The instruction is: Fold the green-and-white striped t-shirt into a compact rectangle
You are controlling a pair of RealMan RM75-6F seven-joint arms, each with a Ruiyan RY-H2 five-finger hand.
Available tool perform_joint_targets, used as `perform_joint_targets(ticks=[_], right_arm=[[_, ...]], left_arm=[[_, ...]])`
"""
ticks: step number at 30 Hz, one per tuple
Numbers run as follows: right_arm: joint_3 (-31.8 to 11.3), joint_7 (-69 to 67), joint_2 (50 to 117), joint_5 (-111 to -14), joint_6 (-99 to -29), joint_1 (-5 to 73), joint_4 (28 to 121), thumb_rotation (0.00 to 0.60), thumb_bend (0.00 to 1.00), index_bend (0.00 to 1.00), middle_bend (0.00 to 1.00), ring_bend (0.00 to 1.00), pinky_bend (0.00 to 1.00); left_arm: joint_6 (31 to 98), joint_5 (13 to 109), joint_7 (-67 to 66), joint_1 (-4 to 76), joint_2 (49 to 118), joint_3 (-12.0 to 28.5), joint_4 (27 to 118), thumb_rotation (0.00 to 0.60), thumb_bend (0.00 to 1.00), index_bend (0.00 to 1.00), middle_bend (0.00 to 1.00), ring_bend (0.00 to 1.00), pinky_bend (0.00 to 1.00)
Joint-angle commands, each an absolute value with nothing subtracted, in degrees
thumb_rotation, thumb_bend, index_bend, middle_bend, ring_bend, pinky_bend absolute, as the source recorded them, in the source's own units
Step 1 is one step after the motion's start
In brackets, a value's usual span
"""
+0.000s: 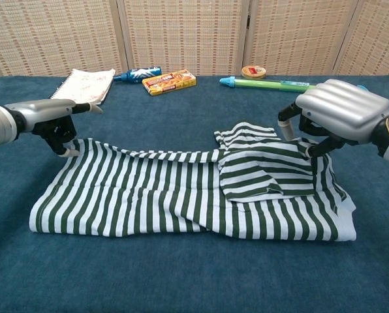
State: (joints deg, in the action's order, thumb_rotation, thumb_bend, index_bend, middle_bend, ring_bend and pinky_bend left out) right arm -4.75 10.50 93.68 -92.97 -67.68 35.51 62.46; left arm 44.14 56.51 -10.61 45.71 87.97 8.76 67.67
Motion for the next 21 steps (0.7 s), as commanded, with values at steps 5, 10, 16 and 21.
perform_joint_targets(ticks=[5,10,16,21], right_arm=[[-5.59,8.68,95.96,-91.70,-66.55,36.87,58.39,0.600,0.59,0.69,1.00,1.00,1.00],[-5.92,7.20,97.61,-90.84,-65.85,37.56,55.45,0.600,0.60,0.69,1.00,1.00,1.00],[-6.34,6.42,99.36,-89.24,-64.24,38.23,51.81,0.600,0.54,0.69,1.00,1.00,1.00],[-6.96,6.31,100.17,-87.29,-62.57,38.51,50.46,0.600,0.31,0.51,1.00,1.00,1.00]], left_arm=[[46.46,57.83,-9.69,44.42,86.59,9.27,70.72,0.600,0.35,0.00,0.88,0.79,0.93],[48.30,54.52,-10.98,44.08,87.49,10.42,73.48,0.600,0.35,0.00,0.88,0.79,0.93],[47.91,55.91,-11.53,43.82,86.32,9.57,73.66,0.600,0.35,0.00,0.88,0.79,0.93],[47.81,57.17,-11.04,43.53,85.80,9.23,73.40,0.600,0.35,0.00,0.88,0.79,0.93]])
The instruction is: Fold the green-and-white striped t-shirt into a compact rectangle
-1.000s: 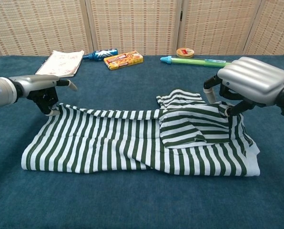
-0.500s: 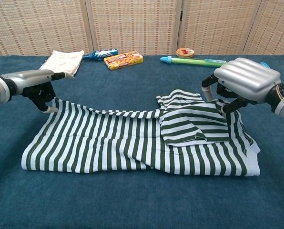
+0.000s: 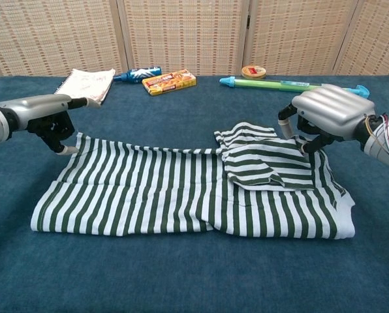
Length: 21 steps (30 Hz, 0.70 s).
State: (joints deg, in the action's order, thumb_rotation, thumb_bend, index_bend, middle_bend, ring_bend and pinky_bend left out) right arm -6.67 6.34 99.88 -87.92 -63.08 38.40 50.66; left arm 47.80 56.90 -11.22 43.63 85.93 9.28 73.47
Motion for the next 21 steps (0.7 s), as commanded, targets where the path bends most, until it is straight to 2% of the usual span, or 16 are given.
perform_joint_targets(ticks=[1,2,5,8,12,21], right_arm=[[-7.13,6.31,100.24,-86.83,-62.30,38.52,50.56,0.600,0.25,0.46,1.00,1.00,1.00],[-7.25,6.43,100.26,-86.52,-62.10,38.53,50.68,0.600,0.19,0.41,1.00,1.00,1.00],[-7.55,7.00,100.02,-85.72,-61.60,38.63,51.32,0.600,0.11,0.31,1.00,1.00,1.00],[-7.98,7.66,99.39,-84.77,-61.13,38.64,52.63,0.600,0.04,0.24,1.00,1.00,1.00],[-8.27,8.35,97.69,-84.49,-61.99,38.35,55.61,0.600,0.00,0.21,1.00,1.00,1.00],[-7.43,9.77,90.22,-85.60,-64.92,36.51,65.16,0.600,0.00,0.17,1.00,1.00,1.00]], left_arm=[[47.83,57.39,-10.92,43.48,85.74,9.22,73.34,0.600,0.34,0.00,0.88,0.79,0.93],[47.83,57.56,-10.85,43.44,85.68,9.20,73.30,0.600,0.34,0.00,0.88,0.79,0.93],[47.91,58.00,-10.64,43.28,85.52,9.16,73.25,0.600,0.34,0.00,0.88,0.79,0.93],[47.94,58.22,-10.54,43.13,85.38,9.15,73.16,0.600,0.34,0.00,0.88,0.79,0.93],[48.04,58.30,-10.02,42.83,85.05,9.34,73.22,0.600,0.34,0.00,0.88,0.79,0.93],[48.99,59.58,-7.79,41.31,82.10,9.59,75.49,0.600,0.34,0.00,0.87,0.79,0.93]])
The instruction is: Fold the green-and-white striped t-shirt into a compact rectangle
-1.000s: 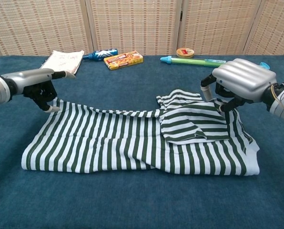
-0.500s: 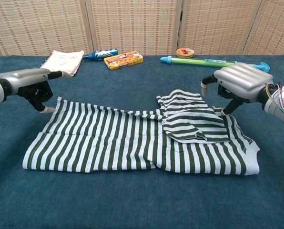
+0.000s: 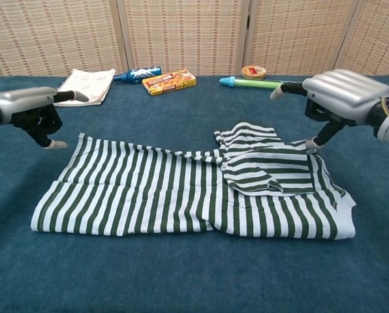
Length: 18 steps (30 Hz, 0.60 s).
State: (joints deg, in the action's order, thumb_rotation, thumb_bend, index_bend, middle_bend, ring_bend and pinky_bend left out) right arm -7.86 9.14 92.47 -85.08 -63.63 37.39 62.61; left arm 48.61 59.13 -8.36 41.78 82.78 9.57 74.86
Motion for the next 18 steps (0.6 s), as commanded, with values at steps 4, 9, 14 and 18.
perform_joint_targets(ticks=[4,9,14,18], right_arm=[[-7.09,9.94,88.01,-85.96,-66.52,35.44,68.57,0.600,0.00,0.15,1.00,1.00,1.00],[-3.66,9.66,85.81,-90.06,-68.09,34.36,72.40,0.600,0.00,0.16,1.00,1.00,1.00],[0.97,10.44,84.83,-94.09,-67.15,33.65,73.28,0.600,0.04,0.33,1.00,1.00,1.00],[2.48,10.54,85.73,-94.37,-65.44,33.33,71.78,0.600,0.09,0.37,1.00,1.00,1.00]], left_arm=[[49.71,60.50,-6.68,40.44,80.97,9.45,76.53,0.600,0.34,0.00,0.87,0.79,0.93],[50.63,61.68,-5.77,39.46,79.84,9.16,77.91,0.600,0.34,0.00,0.87,0.79,0.93],[51.19,62.68,-5.32,38.73,79.16,8.72,78.89,0.600,0.34,0.00,0.87,0.79,0.93],[51.14,62.87,-4.97,38.41,79.08,8.58,79.12,0.600,0.34,0.00,0.87,0.79,0.92]])
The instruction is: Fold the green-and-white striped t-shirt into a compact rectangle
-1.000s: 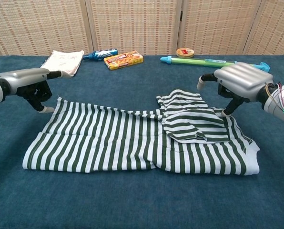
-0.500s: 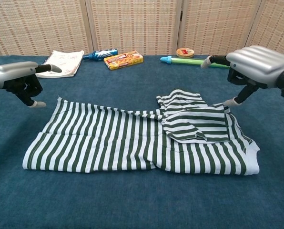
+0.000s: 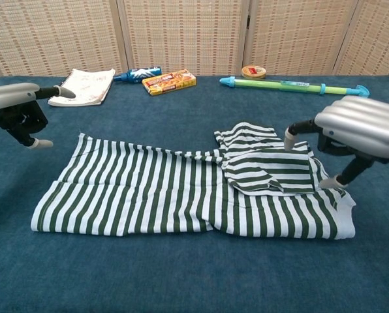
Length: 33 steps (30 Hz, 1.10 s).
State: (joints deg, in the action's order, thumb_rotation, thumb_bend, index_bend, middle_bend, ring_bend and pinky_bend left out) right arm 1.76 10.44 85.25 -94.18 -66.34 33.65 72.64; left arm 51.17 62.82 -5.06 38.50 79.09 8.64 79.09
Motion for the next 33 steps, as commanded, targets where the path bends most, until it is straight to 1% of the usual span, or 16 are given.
perform_joint_targets(ticks=[1,7,14,20,26,33], right_arm=[[2.61,10.41,86.06,-94.29,-65.15,33.27,71.25,0.600,0.09,0.38,1.00,1.00,1.00],[2.57,9.48,88.08,-93.59,-63.56,33.34,67.33,0.600,0.16,0.40,1.00,1.00,1.00],[1.79,8.32,90.49,-93.12,-62.46,34.05,63.85,0.600,0.17,0.41,1.00,1.00,1.00],[1.44,7.84,91.74,-92.93,-61.91,34.48,62.18,0.600,0.19,0.42,1.00,1.00,1.00],[1.85,7.24,91.26,-93.70,-62.58,34.47,62.55,0.600,0.20,0.42,1.00,1.00,1.00],[1.92,7.19,89.13,-94.52,-64.54,33.99,65.88,0.600,0.20,0.42,1.00,1.00,1.00]], left_arm=[[51.11,62.90,-4.91,38.35,79.08,8.55,79.11,0.600,0.34,0.00,0.87,0.79,0.92],[50.94,62.93,-4.47,38.01,79.26,8.49,78.64,0.600,0.34,0.00,0.87,0.79,0.91],[50.76,62.99,-4.18,37.76,79.57,8.48,78.18,0.600,0.34,0.00,0.87,0.79,0.91],[50.71,63.06,-4.18,37.67,79.68,8.59,77.97,0.600,0.34,0.00,0.87,0.79,0.91],[50.56,63.15,-3.99,37.55,79.56,8.65,77.86,0.600,0.34,0.00,0.87,0.79,0.91],[50.09,63.08,-3.82,37.53,79.73,8.66,77.45,0.600,0.34,0.00,0.87,0.79,0.91]])
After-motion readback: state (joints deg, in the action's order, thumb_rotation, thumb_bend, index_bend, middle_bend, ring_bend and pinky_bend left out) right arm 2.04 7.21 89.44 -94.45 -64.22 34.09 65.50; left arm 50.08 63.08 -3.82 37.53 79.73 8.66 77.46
